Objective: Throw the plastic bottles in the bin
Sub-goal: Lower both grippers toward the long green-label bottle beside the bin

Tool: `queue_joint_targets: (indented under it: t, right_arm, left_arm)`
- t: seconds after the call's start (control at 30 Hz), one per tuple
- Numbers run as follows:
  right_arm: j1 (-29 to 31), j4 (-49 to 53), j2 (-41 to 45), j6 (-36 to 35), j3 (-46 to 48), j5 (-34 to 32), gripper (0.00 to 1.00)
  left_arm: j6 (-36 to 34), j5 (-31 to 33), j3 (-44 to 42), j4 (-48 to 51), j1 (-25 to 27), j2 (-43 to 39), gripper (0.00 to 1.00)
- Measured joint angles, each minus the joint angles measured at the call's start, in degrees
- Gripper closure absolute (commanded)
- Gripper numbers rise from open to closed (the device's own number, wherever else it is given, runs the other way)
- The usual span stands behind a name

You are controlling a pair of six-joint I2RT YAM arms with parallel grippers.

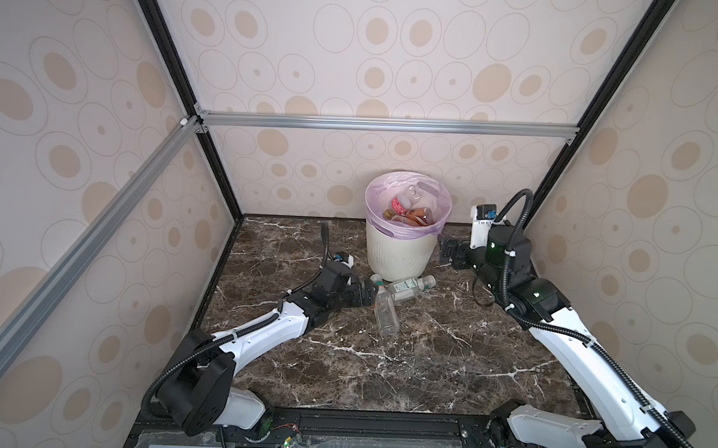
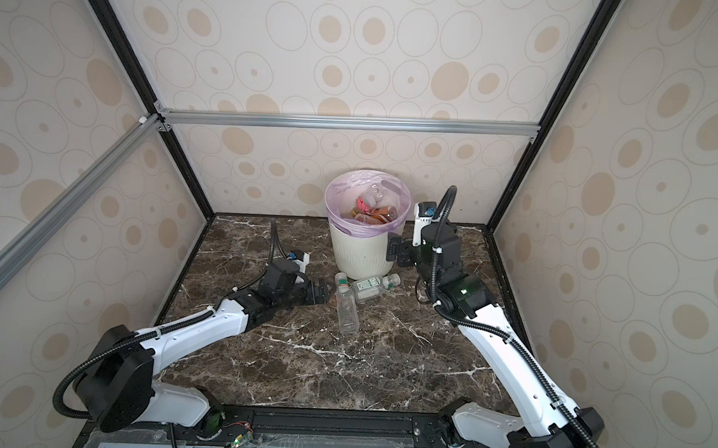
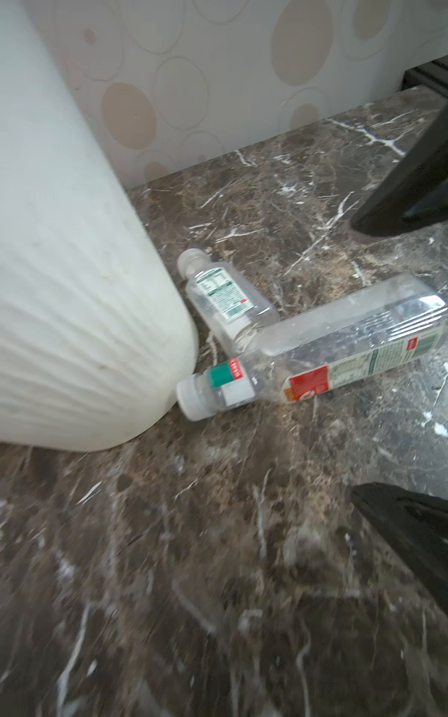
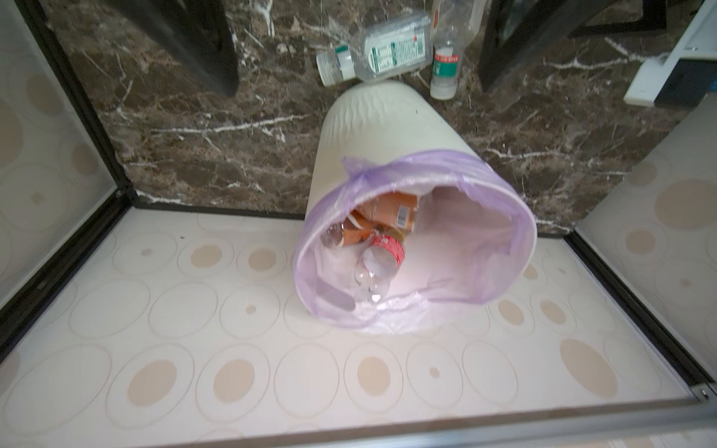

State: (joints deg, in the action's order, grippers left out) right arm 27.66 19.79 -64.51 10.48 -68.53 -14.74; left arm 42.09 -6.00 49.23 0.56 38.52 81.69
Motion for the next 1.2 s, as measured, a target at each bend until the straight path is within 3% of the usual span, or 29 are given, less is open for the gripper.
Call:
queue_joint_targets:
  t: [0.33,0.57,0.67,1.03,1.2]
  right_arm:
    - [0.0,1.4,4.8,1.0,14.4,3.1,0.01]
    - [0.0,-0.7,4.7,1.9,16.8,4.5,0.01]
    - [-0.1,-1.7,4.9,2.3,16.8,4.4,0.01]
    - [-0.7,-4.6,8.7,4.9,19.7,5.0,0.01]
    - [-0.7,-5.3,10.6,5.7,20.8,6.2,0.01]
  left_arm:
    - [0.7,2.6,4.8,1.8,6.0,12.3,0.01]
    - [0.6,5.8,7.3,2.4,8.1,17.7,0.02]
    - [0.6,6.9,8.5,2.5,8.9,18.7,0.11]
    - [0.3,13.2,6.3,4.4,9.7,18.6,0.17]
    - [0.4,14.3,3.6,4.5,9.7,18.6,0.26]
